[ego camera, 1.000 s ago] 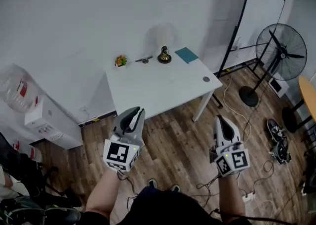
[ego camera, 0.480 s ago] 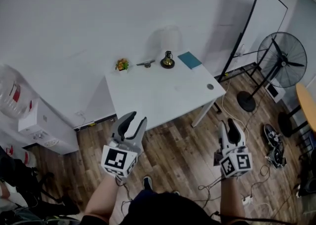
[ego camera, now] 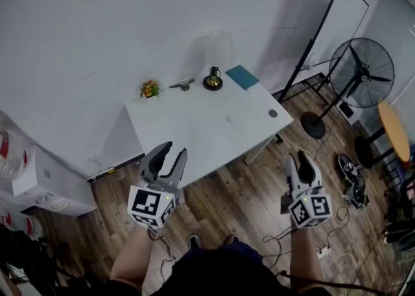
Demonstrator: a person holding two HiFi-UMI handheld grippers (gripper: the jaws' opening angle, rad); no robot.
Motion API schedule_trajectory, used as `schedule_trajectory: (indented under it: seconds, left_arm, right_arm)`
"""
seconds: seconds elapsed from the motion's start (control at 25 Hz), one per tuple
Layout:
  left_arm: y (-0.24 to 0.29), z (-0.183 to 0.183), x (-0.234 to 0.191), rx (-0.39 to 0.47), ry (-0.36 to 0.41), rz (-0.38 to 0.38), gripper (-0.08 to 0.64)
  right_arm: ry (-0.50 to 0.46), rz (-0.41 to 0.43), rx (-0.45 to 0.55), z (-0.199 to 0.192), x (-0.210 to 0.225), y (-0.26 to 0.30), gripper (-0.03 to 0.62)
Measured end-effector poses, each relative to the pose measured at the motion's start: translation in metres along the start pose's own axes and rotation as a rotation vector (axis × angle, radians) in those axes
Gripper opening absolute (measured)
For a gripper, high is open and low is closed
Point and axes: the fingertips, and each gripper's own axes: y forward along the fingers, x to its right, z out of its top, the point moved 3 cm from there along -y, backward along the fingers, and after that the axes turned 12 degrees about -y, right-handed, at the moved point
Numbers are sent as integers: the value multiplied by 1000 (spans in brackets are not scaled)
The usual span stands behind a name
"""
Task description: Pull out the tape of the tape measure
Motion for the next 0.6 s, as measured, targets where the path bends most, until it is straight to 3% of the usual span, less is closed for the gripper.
schedule_trajectory:
  seconds: [0.28, 0.6]
  left_arm:
    - [53, -19, -10, -44, -12, -9, 144]
    - [129, -26, -7, -82, 33, 73, 144]
  right_arm:
    - [-5, 22, -23, -23, 19, 45, 149]
    - [19, 108, -10, -60, 69, 117, 149]
